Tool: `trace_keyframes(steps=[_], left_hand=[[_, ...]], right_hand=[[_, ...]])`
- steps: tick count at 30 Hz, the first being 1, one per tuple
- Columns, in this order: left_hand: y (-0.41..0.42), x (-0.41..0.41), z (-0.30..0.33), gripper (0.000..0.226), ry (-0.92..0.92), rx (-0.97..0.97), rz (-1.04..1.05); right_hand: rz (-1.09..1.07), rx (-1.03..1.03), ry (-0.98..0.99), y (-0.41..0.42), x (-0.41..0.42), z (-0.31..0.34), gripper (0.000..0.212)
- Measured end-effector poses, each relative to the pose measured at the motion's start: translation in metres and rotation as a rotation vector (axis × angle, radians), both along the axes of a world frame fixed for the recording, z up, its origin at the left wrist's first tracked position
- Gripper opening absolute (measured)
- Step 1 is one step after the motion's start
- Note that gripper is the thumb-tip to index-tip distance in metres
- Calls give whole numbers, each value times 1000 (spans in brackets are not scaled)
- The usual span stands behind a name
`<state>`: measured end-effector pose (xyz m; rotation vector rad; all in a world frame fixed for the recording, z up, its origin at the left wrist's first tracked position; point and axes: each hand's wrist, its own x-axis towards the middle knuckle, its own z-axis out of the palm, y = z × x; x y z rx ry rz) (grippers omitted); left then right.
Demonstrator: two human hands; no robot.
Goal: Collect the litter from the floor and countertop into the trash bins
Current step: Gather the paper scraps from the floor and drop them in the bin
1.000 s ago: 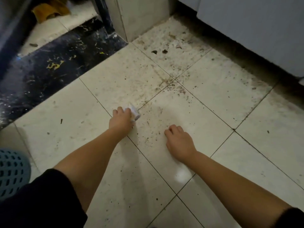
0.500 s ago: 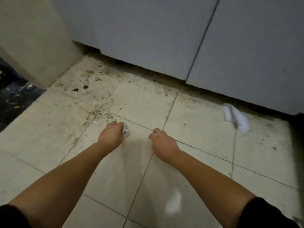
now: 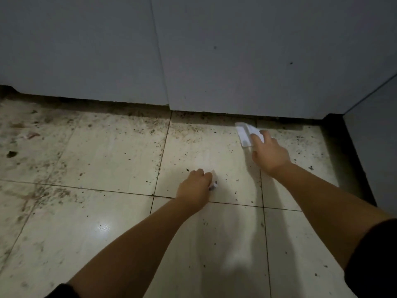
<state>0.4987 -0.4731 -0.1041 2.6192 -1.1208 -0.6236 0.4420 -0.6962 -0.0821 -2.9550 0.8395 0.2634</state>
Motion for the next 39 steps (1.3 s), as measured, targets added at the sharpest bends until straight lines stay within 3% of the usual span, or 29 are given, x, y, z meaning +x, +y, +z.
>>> trace_keyframes(steps=[5, 10, 13, 18, 22, 29, 33, 39], left_hand=[[23, -6, -26, 28, -10, 72, -46], [28, -7, -27, 24, -2, 81, -73], [27, -2, -16, 24, 19, 87, -28], [57, 12, 9, 20, -16, 69, 58], [107, 19, 36, 21, -81, 44, 172], [256, 11, 94, 14, -125, -9, 399], [385, -18, 143, 11, -220, -57, 641], [568, -101, 211, 5, -393, -165, 965]], right_hand=[[-77, 60, 60, -15, 6, -24, 69], [-129, 145, 131, -14, 22, -38, 35], [-153, 189, 171, 0, 31, -28, 28], [-90, 225, 37, 27, 35, -10, 25], [123, 168, -24, 70, 49, 20, 22], [609, 241, -146, 224, 75, 84, 16], [880, 328, -208, 369, 75, 136, 18], [1243, 485, -296, 595, 20, 213, 56]])
